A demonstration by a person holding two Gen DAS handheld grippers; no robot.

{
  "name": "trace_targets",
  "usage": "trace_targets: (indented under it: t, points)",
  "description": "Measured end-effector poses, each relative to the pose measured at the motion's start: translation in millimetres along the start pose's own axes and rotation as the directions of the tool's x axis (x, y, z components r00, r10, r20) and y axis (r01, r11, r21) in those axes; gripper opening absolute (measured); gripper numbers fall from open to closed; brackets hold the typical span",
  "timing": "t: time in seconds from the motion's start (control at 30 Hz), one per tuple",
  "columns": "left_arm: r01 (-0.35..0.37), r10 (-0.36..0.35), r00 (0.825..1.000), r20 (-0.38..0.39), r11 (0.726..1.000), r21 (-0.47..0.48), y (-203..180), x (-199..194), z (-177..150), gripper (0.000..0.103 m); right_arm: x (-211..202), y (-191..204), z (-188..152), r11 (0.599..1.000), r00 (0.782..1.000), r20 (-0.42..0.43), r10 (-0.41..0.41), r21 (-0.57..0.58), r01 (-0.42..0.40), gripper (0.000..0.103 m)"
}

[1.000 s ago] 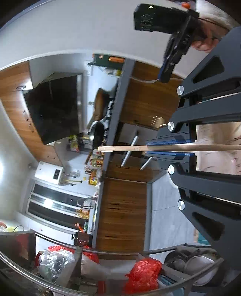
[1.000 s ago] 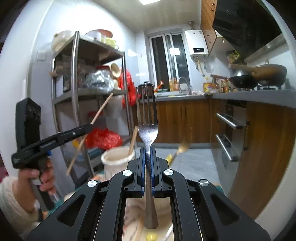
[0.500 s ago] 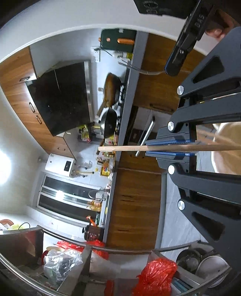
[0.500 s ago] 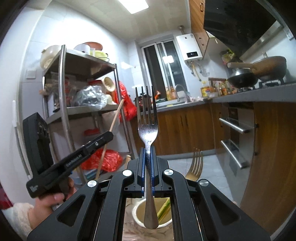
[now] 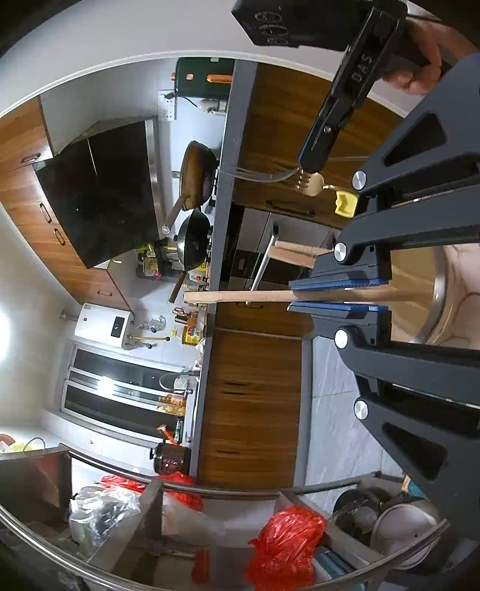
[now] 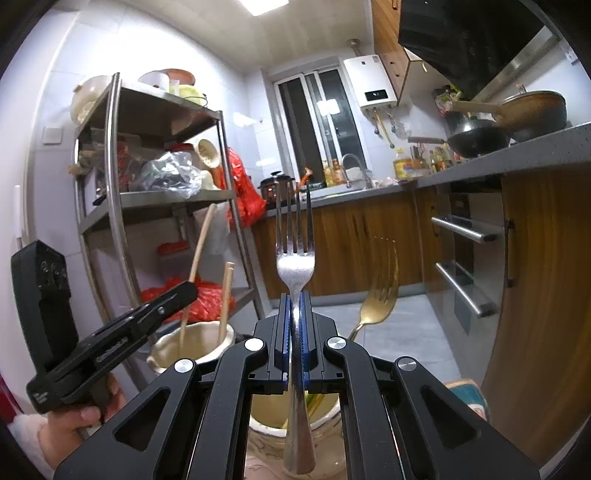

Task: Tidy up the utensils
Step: 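Lift the chopstick and silver fork and lower them into the holder cups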

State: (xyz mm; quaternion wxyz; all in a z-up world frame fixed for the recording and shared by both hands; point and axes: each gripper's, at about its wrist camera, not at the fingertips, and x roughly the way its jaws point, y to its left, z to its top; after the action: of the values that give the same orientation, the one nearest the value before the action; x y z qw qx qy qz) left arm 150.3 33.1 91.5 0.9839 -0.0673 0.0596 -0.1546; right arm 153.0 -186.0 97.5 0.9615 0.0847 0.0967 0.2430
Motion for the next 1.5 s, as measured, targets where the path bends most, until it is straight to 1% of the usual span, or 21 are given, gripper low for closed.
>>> trace_targets:
  t: [0.13, 0.27, 0.47, 0.67, 0.77, 0.83, 1.03, 1.1, 1.23, 1.33, 1.5]
  points:
    - [0.002, -0.002, 1.0, 0.016, 1.0, -0.024, 3.9, -0.5, 2.5, 0.006, -2.4, 3.7, 11.6, 1.0, 1.0, 0.026, 0.009, 0.005, -0.009, 0.006]
    - [0.004, -0.004, 1.0, 0.008, 1.0, -0.029, 7.9, -0.1, -0.9, 0.006, -5.2, 11.7, 22.6, 1.0, 0.996, 0.088, -0.008, -0.025, 0.011, 0.006]
    - [0.018, -0.019, 1.0, -0.001, 0.999, -0.035, 10.5, -0.4, -3.8, 0.006, 7.6, 9.2, 16.0, 1.0, 0.996, 0.086, -0.024, -0.012, 0.025, 0.006]
    - [0.023, -0.024, 1.0, -0.011, 0.999, -0.027, 10.0, 2.1, -5.2, 0.006, 0.6, 11.7, 15.3, 0.999, 0.993, 0.111, -0.032, -0.038, 0.036, 0.006]
    - [0.022, -0.022, 1.0, -0.01, 1.0, -0.02, 9.7, 2.6, -5.5, 0.006, 5.6, 10.6, 14.4, 0.998, 0.995, 0.094, -0.036, -0.04, 0.04, 0.006]
    - [0.022, -0.022, 1.0, -0.009, 1.0, -0.02, 9.9, 2.4, -5.9, 0.006, 5.8, 8.0, 14.1, 0.999, 0.994, 0.099, -0.041, -0.029, 0.044, 0.006]
    - [0.015, -0.015, 1.0, -0.02, 1.0, -0.006, 7.0, 1.3, -8.9, 0.006, 6.1, 6.5, 5.6, 0.997, 0.998, 0.032, -0.062, -0.045, 0.064, 0.006]
    - [0.01, -0.01, 1.0, -0.019, 1.0, -0.006, 5.1, 0.4, -9.1, 0.006, 6.8, 8.6, 0.1, 0.996, 0.998, -0.007, -0.062, -0.06, 0.062, 0.006]
    - [-0.004, 0.004, 1.0, -0.021, 1.0, 0.0, 0.7, -1.2, -9.6, 0.006, 13.4, 11.9, -12.1, 0.993, 0.993, -0.086, -0.076, -0.092, 0.068, 0.006]
    - [-0.015, 0.015, 1.0, -0.023, 1.0, 0.012, -3.3, -0.9, -10.6, 0.006, 19.7, 9.0, -19.8, 0.994, 0.988, -0.137, -0.073, -0.085, 0.061, 0.006]
    - [-0.025, 0.026, 0.999, -0.02, 0.999, 0.026, -6.3, -2.9, -11.7, 0.006, 25.0, 8.0, -26.7, 0.994, 0.981, -0.178, -0.079, -0.094, 0.063, 0.006]
